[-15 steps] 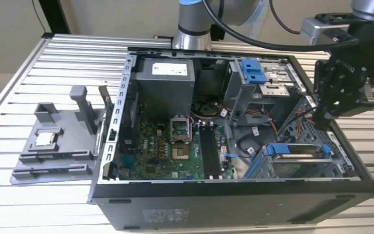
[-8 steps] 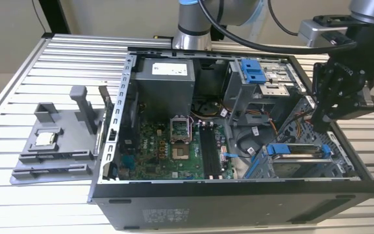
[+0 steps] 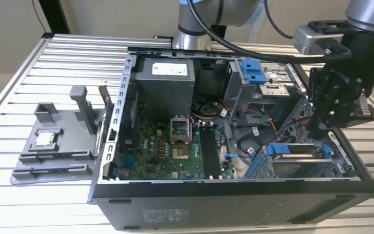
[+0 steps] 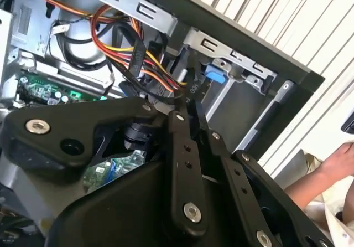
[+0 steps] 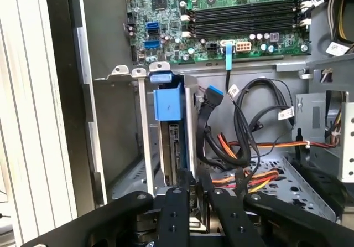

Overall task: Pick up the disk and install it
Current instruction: 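Insert the first disk wire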

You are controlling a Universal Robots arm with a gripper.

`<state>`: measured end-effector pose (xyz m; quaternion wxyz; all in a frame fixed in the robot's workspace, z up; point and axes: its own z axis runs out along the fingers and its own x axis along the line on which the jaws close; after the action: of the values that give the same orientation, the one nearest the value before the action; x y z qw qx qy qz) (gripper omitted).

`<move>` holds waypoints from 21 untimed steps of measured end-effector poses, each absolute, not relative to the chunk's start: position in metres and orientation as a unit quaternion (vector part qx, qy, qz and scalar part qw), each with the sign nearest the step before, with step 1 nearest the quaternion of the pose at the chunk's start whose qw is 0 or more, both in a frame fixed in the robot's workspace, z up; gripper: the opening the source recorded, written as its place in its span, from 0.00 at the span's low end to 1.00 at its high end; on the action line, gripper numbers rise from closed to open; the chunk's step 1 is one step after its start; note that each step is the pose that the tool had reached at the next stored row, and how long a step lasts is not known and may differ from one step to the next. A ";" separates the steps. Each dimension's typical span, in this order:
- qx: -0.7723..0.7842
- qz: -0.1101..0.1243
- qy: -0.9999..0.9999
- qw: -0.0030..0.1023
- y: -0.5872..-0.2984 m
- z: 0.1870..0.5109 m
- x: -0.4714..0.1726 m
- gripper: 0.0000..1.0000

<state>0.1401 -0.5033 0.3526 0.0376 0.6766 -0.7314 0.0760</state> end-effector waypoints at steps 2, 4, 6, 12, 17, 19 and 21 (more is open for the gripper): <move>0.678 0.075 -0.731 0.034 -0.507 0.352 0.139 0.00; 0.678 0.076 -0.730 0.027 -0.510 0.351 0.138 0.00; 0.678 0.077 -0.730 0.019 -0.512 0.350 0.138 0.00; 0.686 0.080 -0.723 0.013 -0.515 0.348 0.131 0.00; 0.686 0.075 -0.724 0.004 -0.516 0.344 0.130 0.00; 0.686 0.063 -0.725 -0.010 -0.516 0.344 0.129 0.00; 0.685 0.054 -0.726 -0.021 -0.518 0.344 0.129 0.00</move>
<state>0.1287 -0.5184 0.3443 -0.0210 0.6852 -0.7260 0.0540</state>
